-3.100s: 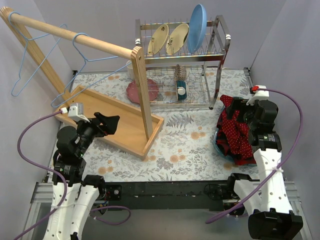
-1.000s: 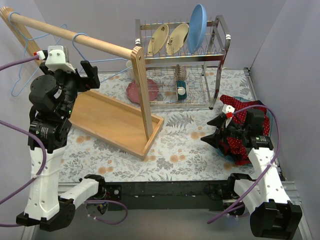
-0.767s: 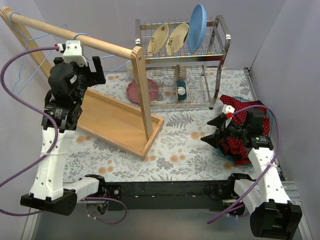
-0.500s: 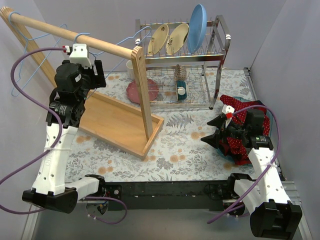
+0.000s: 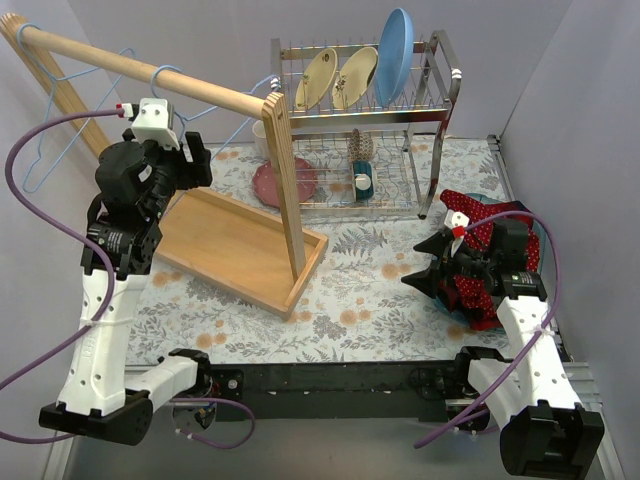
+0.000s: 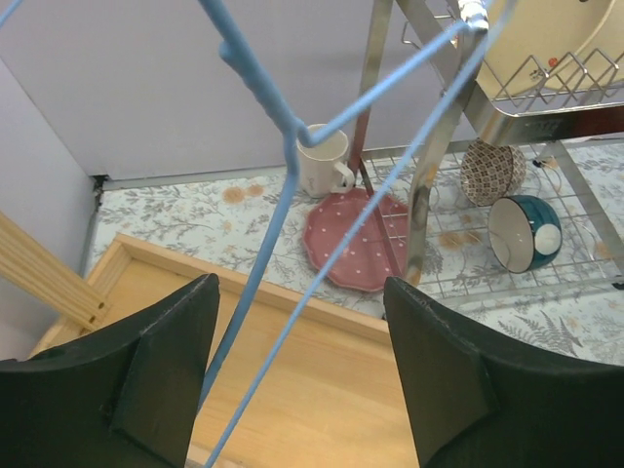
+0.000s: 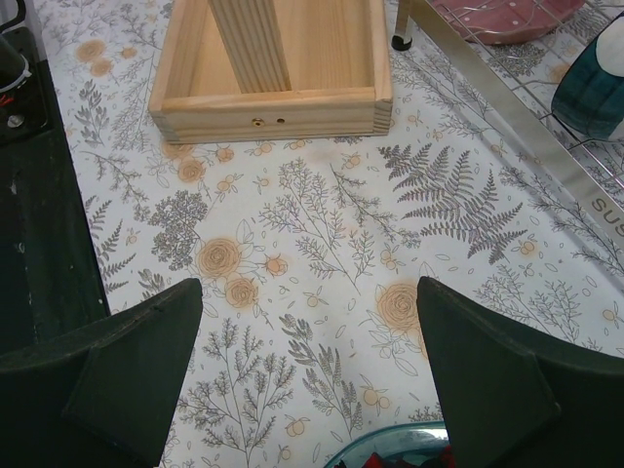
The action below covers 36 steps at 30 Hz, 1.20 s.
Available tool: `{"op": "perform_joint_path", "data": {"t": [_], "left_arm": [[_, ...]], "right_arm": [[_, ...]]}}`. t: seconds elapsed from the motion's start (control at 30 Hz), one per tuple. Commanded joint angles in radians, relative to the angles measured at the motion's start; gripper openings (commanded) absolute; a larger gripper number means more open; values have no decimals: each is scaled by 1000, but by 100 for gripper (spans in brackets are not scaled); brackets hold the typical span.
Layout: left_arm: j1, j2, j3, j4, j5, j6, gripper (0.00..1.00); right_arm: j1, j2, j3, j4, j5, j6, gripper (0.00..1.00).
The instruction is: Place the skirt on the hanger
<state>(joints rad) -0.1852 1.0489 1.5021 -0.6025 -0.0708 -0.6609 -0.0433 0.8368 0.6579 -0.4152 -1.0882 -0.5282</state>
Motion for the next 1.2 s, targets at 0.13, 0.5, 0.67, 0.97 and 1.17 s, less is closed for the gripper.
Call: {"op": "perform_joint_path", "data": {"t": [0.13, 0.5, 0.67, 0.97, 1.17], "left_arm": [[6, -26, 66, -74, 134, -77, 63], [6, 11, 113, -138, 22, -155, 58], [6, 34, 133, -143, -26, -163, 51], [4, 33, 130, -145, -101, -137, 45], [6, 37, 119, -137, -86, -135, 22]], "right_arm": [[5, -15, 19, 4, -36, -12, 99], [5, -18, 19, 6, -39, -12, 99], [5, -16, 19, 4, -41, -12, 99], [5, -15, 20, 6, -42, -10, 99], [5, -13, 20, 4, -41, -9, 99]]}}
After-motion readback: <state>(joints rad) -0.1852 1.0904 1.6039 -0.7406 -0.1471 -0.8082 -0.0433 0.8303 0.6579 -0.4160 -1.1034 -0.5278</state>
